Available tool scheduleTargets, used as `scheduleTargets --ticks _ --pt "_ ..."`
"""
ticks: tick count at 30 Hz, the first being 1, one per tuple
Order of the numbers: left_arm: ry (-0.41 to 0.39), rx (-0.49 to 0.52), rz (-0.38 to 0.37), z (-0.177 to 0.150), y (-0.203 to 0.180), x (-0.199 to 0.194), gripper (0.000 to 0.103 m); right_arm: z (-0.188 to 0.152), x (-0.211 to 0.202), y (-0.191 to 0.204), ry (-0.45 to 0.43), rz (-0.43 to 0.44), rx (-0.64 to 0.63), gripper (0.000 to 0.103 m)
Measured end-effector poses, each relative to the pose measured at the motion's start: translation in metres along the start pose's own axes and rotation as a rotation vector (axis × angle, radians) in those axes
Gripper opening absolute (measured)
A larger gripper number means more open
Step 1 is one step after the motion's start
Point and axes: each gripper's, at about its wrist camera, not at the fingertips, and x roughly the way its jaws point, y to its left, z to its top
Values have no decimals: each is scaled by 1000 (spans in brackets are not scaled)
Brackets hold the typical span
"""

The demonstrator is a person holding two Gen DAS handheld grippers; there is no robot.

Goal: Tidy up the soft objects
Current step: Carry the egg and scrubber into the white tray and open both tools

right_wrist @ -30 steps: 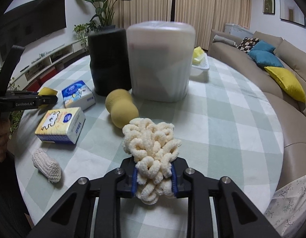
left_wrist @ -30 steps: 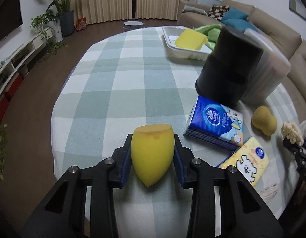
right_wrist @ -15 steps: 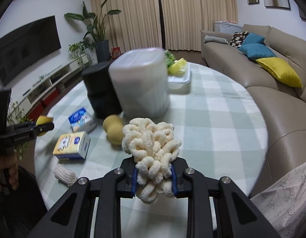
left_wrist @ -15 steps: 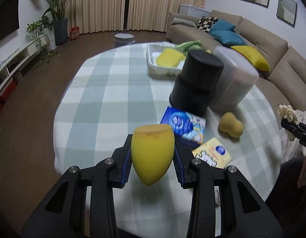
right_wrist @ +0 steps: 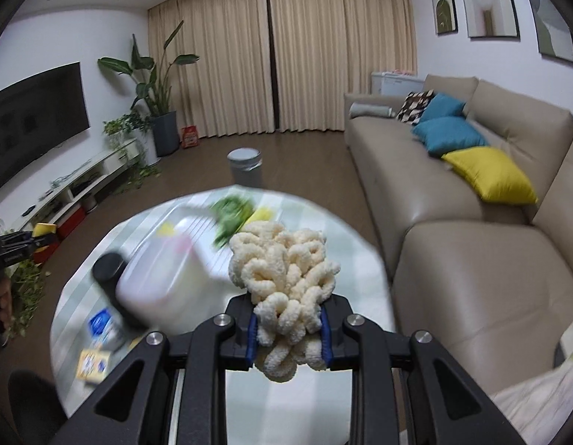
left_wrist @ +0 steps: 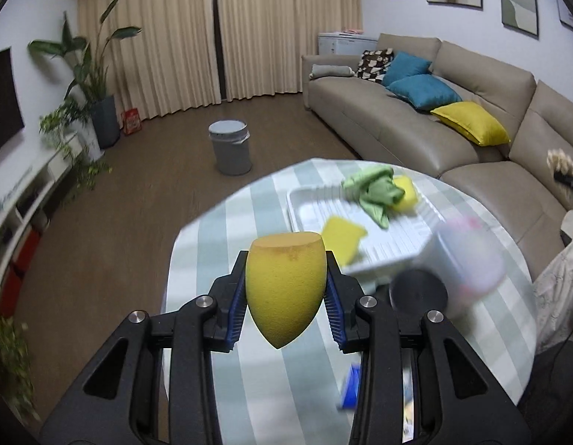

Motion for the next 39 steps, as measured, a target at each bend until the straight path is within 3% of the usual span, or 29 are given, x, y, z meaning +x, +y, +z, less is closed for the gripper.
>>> scheduleTargets --ticks 10,17,22,26,31,39 --pt "77 41 -32 72 -7 92 34 117 76 3 25 9 -96 27" --pt "188 82 -59 87 -26 156 35 151 149 55 119 108 -231 27" --pt "295 119 -75 83 -45 199 35 151 208 97 251 208 -302 27" --pt "362 155 -78 71 -59 229 35 132 251 135 380 253 -402 27" --pt "388 161 -98 69 -68 249 35 100 292 171 512 304 -511 27" --pt "442 185 -89 59 -76 277 35 64 324 171 666 355 -582 27"
